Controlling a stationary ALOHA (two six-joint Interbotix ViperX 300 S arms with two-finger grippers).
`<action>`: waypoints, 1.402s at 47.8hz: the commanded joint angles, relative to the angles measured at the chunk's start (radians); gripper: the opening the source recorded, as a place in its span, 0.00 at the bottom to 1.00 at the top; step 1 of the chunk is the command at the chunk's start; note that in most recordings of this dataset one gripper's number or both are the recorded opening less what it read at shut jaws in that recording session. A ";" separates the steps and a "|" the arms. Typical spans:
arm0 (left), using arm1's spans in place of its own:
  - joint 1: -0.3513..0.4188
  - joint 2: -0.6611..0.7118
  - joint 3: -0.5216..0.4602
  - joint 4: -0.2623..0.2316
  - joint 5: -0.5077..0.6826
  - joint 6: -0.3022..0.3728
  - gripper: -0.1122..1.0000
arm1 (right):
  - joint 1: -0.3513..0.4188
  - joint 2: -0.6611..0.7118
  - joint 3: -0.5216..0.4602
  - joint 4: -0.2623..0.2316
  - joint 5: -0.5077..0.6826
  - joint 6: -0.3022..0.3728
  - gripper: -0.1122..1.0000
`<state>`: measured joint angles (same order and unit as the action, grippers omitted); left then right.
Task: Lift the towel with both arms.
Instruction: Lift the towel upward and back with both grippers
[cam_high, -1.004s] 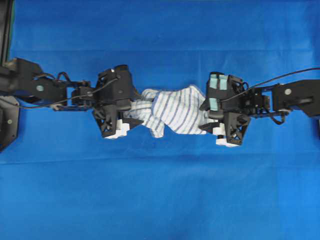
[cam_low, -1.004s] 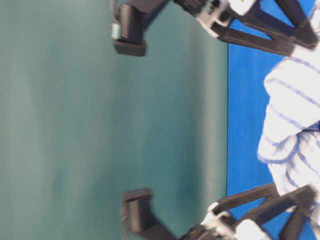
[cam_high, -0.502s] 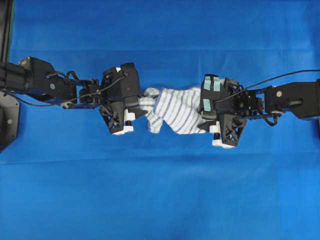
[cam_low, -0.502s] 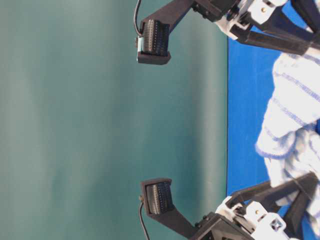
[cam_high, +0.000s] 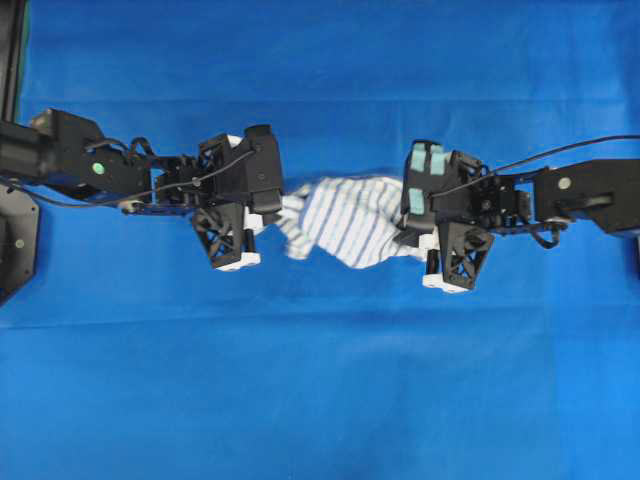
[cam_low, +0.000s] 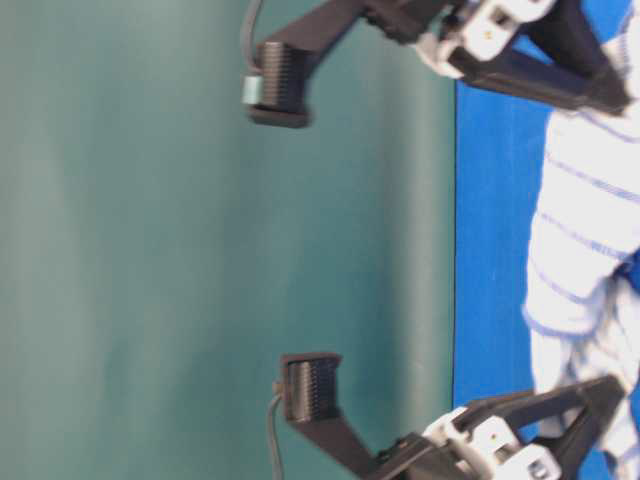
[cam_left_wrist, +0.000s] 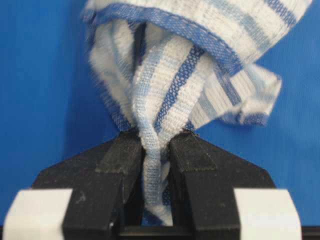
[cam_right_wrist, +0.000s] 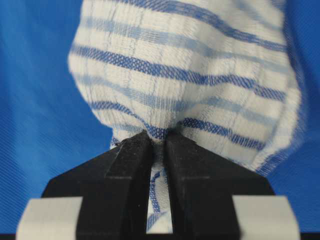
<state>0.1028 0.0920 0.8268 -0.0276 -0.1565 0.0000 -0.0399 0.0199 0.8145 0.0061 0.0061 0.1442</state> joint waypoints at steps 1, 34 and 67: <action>-0.002 -0.080 -0.026 0.000 0.049 -0.003 0.16 | -0.003 -0.084 -0.026 0.005 0.020 0.021 0.21; 0.002 -0.431 -0.324 0.006 0.630 0.009 0.16 | -0.071 -0.463 -0.301 -0.087 0.454 0.023 0.21; 0.034 -0.554 -0.514 0.023 0.747 0.098 0.16 | -0.071 -0.506 -0.502 -0.158 0.581 0.011 0.21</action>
<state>0.1350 -0.4495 0.3329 -0.0077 0.6013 0.0844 -0.1089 -0.4786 0.3359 -0.1488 0.5921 0.1580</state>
